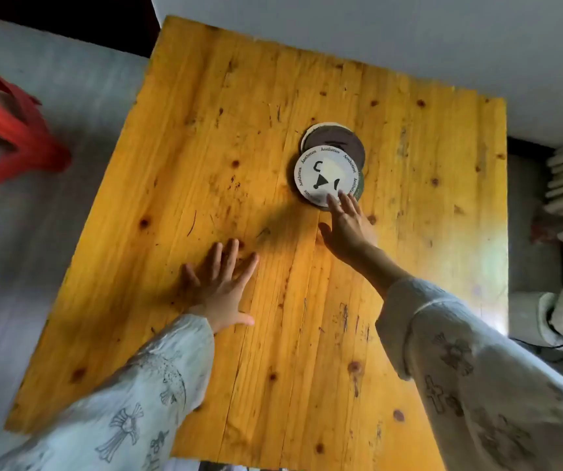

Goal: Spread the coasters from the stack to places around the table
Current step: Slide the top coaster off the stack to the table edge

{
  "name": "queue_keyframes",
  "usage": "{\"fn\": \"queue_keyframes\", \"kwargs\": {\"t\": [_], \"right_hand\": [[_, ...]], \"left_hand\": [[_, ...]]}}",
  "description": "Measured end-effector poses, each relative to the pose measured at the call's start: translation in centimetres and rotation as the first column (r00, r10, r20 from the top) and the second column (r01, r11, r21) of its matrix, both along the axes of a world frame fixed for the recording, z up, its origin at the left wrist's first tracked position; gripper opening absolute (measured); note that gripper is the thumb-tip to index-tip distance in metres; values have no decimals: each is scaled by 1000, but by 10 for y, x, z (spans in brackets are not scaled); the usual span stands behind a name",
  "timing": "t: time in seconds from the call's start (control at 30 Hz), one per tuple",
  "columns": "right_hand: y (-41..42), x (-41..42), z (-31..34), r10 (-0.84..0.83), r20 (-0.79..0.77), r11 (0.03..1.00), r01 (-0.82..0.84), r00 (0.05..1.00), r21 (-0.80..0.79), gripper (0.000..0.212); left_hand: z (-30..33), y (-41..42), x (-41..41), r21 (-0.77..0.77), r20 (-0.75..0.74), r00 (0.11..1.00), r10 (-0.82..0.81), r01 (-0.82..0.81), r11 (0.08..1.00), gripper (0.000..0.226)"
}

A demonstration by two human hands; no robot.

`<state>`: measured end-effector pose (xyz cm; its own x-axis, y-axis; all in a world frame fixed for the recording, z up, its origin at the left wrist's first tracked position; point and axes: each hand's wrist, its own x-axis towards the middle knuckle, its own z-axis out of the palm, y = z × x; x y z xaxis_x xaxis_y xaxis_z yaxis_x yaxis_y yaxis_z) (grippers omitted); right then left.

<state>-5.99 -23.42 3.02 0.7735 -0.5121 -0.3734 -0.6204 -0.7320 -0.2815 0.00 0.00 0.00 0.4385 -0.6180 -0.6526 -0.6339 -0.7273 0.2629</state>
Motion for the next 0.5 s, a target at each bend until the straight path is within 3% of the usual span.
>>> {"fn": "queue_keyframes", "kwargs": {"t": [0.2, 0.33, 0.5], "right_hand": [[-11, 36, -20, 133, -23, 981, -135, 991, -143, 72], [-15, 41, -20, 163, 15, 956, -154, 987, -250, 58], [-15, 34, -15, 270, -76, 913, -280, 960, -298, 47]], "left_hand": [[-15, 3, -6, 0, 102, 995, -12, 13, 1000, 130], [-15, 0, -4, 26, 98, 995, -4, 2, 1000, 131], [-12, 1, -5, 33, 85, 996, -1, -2, 999, 130]]}}
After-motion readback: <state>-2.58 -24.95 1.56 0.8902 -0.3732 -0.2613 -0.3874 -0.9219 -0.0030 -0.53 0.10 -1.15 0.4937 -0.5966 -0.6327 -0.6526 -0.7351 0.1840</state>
